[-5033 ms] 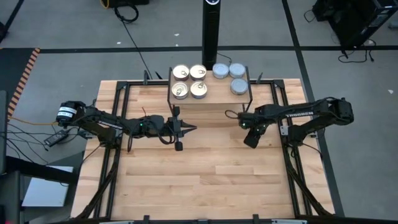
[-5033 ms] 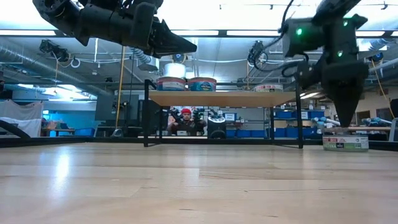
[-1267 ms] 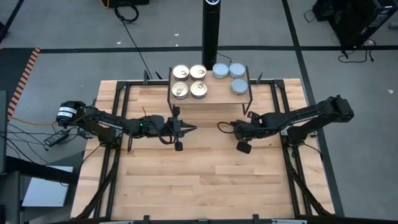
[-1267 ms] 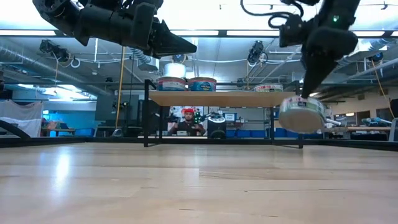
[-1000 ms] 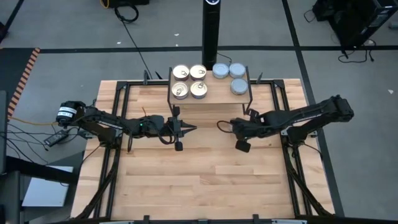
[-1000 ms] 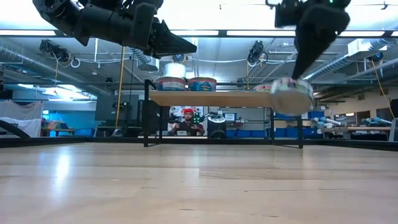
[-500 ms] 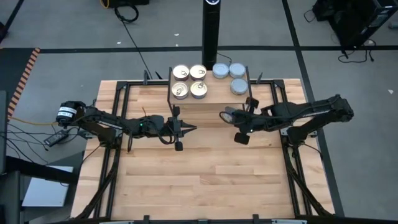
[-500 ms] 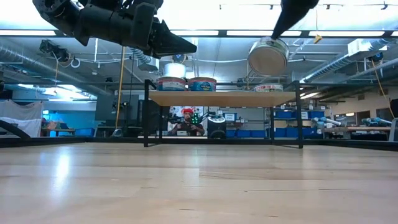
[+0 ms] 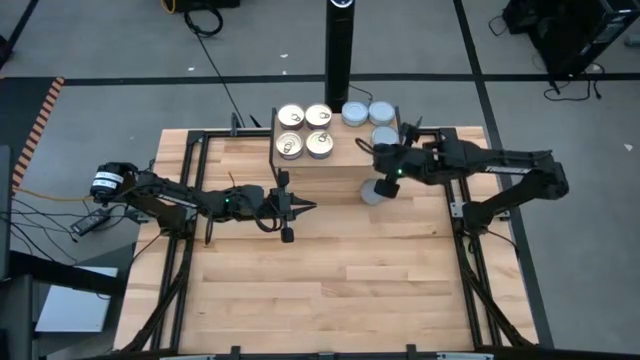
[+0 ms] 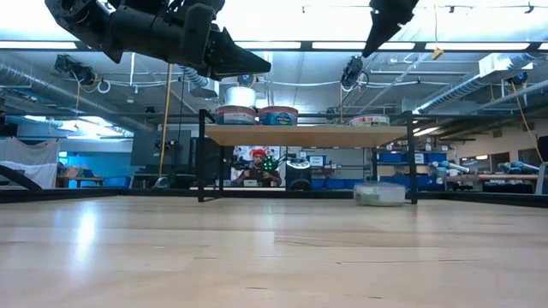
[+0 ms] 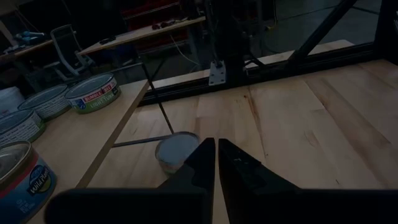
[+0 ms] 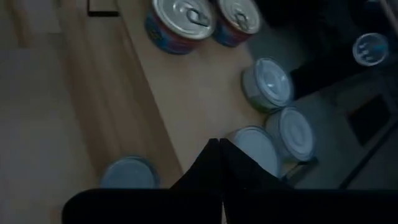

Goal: Stack canned seafood by type on shelf
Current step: Put the green tuna can on the shelf aligned with the other green tuna can

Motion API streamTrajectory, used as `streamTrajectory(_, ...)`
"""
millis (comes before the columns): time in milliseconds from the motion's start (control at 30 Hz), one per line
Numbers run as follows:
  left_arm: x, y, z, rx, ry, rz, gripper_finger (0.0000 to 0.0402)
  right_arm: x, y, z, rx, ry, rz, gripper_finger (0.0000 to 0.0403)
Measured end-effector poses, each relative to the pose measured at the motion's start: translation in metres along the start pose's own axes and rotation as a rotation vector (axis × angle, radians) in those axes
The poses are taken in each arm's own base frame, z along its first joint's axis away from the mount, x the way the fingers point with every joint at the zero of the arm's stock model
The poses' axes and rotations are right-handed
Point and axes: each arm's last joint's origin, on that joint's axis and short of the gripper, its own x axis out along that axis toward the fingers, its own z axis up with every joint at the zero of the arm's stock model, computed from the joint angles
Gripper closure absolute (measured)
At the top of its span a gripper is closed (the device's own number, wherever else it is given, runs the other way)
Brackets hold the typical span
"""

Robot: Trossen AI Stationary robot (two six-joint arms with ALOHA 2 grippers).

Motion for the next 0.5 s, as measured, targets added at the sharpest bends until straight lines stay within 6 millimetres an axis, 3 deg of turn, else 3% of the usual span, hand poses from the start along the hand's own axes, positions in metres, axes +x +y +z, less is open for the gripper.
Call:
streamTrajectory(267,0.000,0.000,0.000,0.001,0.001,0.000,0.0376,0.004,0.015,-0.005,0.045,0.053,0.258,0.0392)
streamTrajectory(500,0.000,-0.001,-0.002,0.004,0.017,-0.004,0.0376,0.031,0.058,-0.045,0.017,0.178,0.297,0.0385)
